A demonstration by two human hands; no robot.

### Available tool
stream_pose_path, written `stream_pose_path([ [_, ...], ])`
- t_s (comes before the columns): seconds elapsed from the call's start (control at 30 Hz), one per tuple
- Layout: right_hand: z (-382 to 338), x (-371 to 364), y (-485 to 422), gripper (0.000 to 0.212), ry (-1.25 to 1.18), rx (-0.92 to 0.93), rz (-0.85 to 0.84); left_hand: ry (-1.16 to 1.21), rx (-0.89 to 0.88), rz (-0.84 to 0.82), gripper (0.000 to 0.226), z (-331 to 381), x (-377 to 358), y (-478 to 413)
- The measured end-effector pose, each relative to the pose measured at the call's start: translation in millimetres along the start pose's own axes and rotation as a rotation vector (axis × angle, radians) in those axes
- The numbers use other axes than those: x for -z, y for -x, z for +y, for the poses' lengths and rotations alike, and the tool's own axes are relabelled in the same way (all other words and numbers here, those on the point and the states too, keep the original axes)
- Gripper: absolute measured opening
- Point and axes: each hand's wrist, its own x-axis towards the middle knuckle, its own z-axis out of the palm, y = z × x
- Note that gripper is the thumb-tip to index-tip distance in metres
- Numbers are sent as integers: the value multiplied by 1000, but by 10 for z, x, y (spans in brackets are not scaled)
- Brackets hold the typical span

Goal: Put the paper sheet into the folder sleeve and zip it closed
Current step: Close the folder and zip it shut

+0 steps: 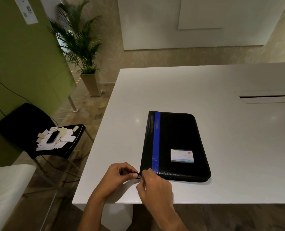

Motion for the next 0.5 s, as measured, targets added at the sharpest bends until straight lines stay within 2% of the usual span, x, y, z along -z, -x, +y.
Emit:
stream_pose_path([
  [0.07,14,8,13,16,4,-13,-31,10,0,14,9,1,-9,3],
  [0.17,65,38,43,11,8,-45,-34,29,-7,58,10,-8,-49,19],
  [0.3,127,10,77,27,96,-56,-21,20,-3,82,13,-7,-93,30],
  [0.5,417,80,119,17,32,-143,49,37,-1,135,12,-1,-41,45],
])
